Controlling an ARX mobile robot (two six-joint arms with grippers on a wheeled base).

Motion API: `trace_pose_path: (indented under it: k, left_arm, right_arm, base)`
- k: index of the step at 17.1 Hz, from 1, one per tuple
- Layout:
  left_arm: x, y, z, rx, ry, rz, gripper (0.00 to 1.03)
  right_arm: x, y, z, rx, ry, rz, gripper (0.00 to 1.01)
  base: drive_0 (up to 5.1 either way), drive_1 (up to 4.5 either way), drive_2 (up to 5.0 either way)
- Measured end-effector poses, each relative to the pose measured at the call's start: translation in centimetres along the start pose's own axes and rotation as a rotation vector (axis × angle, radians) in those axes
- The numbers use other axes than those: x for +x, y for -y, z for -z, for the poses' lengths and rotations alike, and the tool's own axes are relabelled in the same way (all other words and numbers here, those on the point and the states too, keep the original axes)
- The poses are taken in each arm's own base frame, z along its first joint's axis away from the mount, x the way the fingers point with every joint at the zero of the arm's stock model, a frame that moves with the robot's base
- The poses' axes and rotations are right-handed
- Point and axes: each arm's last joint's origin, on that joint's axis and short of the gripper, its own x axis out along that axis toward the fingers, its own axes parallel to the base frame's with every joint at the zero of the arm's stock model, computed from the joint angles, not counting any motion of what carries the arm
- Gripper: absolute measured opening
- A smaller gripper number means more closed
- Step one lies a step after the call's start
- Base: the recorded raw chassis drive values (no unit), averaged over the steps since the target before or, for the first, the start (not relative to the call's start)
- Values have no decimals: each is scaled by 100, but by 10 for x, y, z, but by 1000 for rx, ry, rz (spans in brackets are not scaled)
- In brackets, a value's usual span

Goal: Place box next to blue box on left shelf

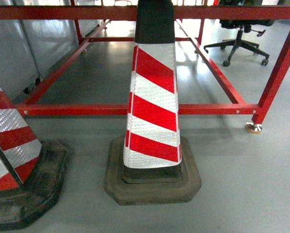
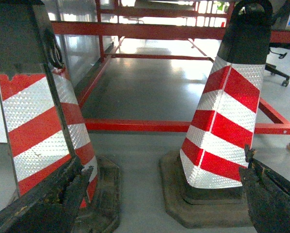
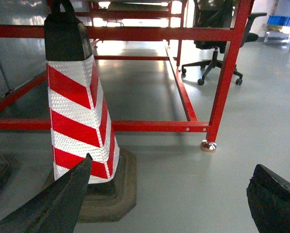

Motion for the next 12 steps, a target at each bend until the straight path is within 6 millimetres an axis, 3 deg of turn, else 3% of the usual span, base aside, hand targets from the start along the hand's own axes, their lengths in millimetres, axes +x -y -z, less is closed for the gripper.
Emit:
trace_pose_path:
  k: [12]
  left_arm:
    - [0,0,0,0,0,0,98]
  right_arm:
    - [0,0,0,0,0,0,98]
  base:
    - [0,0,0]
